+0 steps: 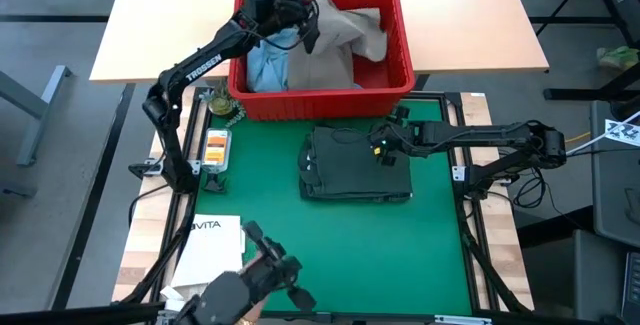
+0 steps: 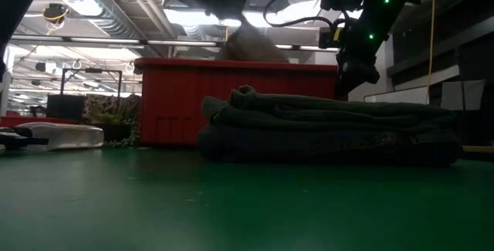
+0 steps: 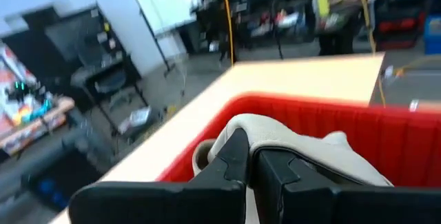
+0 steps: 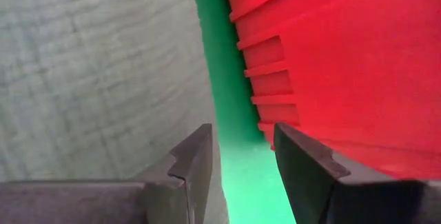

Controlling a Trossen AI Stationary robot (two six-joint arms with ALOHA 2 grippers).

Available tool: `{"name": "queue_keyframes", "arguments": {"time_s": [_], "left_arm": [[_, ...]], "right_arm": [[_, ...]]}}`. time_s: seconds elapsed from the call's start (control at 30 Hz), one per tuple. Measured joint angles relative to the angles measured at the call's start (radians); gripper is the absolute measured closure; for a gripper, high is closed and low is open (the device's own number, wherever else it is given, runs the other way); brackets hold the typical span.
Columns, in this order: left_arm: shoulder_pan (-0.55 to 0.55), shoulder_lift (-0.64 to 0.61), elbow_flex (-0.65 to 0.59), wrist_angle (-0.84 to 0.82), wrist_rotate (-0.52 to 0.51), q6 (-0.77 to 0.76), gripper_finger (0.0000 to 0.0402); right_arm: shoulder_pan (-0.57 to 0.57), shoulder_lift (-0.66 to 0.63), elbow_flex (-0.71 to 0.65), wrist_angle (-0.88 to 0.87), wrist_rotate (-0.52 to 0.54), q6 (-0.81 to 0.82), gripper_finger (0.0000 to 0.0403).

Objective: Fold Laundry from Bin
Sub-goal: Fold the gray shorts

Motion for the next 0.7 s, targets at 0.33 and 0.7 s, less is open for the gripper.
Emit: {"name": "queue_keyframes", "arguments": {"time_s": [0.33, 0.7], "left_arm": [[-0.089, 0.000, 0.157, -0.010, 0.022, 0.000, 0.0401], [-0.193, -0.003, 0.255, -0.034, 0.035, 0.000, 0.0401]], "right_arm": [[0.000, -0.056, 0.157, -0.021, 0.058, -0.174, 0.0246], [0.000, -0.150, 0.311, -0.011, 0.317, -0.383, 0.0246]]}}
